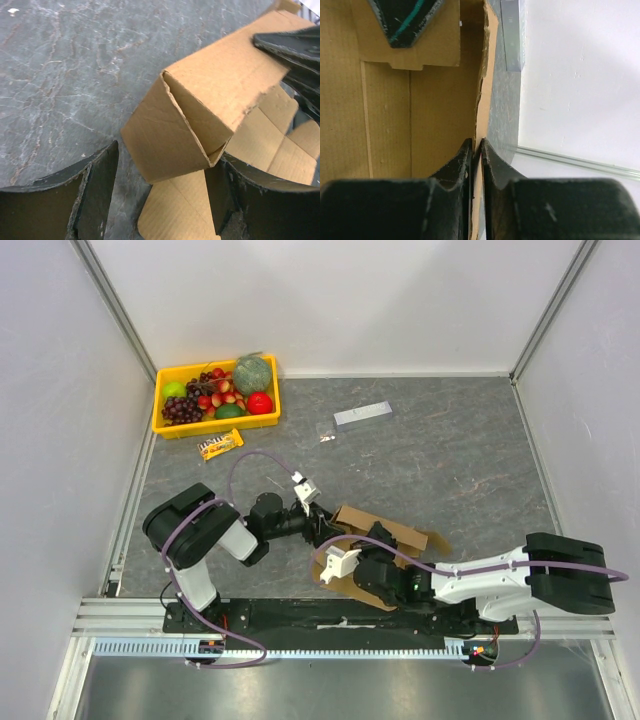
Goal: Fold the paper box
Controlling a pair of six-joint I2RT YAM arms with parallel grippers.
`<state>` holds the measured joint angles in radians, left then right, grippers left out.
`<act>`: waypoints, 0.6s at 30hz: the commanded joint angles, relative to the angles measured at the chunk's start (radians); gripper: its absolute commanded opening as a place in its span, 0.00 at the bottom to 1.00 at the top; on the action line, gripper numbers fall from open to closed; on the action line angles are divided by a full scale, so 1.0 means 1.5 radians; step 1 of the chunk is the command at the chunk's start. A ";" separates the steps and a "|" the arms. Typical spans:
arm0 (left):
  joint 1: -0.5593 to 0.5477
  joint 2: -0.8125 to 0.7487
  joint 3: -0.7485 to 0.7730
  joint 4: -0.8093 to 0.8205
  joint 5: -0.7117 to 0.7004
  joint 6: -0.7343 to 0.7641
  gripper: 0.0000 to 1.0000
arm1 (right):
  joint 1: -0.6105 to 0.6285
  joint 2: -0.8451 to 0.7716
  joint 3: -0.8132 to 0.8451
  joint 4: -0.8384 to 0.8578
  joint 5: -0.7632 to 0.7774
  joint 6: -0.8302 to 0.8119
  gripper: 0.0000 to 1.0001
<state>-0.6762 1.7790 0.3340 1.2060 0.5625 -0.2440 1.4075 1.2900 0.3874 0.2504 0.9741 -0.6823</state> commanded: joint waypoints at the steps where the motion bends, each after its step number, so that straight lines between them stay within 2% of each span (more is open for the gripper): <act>1: -0.016 -0.022 -0.005 0.008 -0.109 0.035 0.74 | 0.020 -0.021 -0.006 -0.017 -0.004 0.055 0.18; 9: -0.047 -0.037 -0.003 0.001 -0.199 0.034 0.74 | 0.035 -0.066 -0.007 -0.056 -0.067 0.098 0.26; 18: -0.105 -0.034 0.015 -0.019 -0.323 0.026 0.74 | 0.050 -0.033 0.007 -0.090 -0.099 0.111 0.31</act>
<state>-0.7975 1.7466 0.3336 1.1736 0.2134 -0.2405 1.4658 1.2140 0.3847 0.1509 0.8726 -0.5632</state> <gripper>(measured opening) 0.736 0.288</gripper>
